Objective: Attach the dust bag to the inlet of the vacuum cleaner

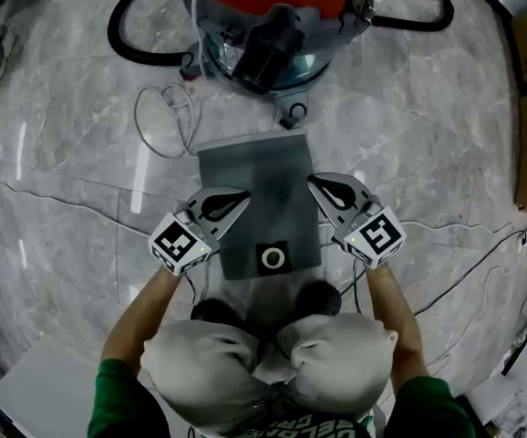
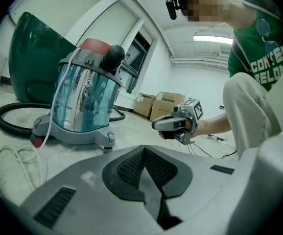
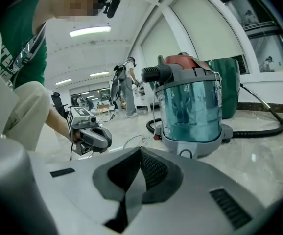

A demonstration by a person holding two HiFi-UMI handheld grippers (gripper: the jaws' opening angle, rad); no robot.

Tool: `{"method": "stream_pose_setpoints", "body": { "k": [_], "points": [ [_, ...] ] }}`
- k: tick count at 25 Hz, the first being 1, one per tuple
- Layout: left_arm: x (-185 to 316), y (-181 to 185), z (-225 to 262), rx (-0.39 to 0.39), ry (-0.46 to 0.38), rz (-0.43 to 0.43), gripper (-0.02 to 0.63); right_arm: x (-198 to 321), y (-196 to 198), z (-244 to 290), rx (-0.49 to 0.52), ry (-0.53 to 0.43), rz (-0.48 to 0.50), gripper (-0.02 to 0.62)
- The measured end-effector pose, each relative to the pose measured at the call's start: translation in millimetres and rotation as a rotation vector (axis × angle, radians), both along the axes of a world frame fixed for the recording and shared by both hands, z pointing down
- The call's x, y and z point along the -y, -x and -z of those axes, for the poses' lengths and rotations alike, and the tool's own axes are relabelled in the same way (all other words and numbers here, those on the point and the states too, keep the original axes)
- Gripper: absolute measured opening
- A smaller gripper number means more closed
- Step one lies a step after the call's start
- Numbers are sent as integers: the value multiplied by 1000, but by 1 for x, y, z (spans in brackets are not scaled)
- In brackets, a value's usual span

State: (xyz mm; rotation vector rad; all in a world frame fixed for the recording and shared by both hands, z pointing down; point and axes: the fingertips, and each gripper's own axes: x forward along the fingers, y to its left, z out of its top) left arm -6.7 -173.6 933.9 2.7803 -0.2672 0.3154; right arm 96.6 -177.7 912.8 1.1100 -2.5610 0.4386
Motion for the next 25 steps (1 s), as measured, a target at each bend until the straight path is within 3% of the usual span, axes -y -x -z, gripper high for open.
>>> {"method": "stream_pose_setpoints", "body": {
  "k": [14, 20, 25],
  "points": [
    [-69, 10, -34, -5, -18, -29, 4, -71, 24, -39, -39, 24, 57, 9],
    [-123, 14, -54, 17, -23, -97, 5, -126, 38, -70, -65, 86, 108, 9],
    [-165, 12, -69, 52, -44, -164, 3, -174, 56, -93, -96, 135, 210, 9]
  ]
}}
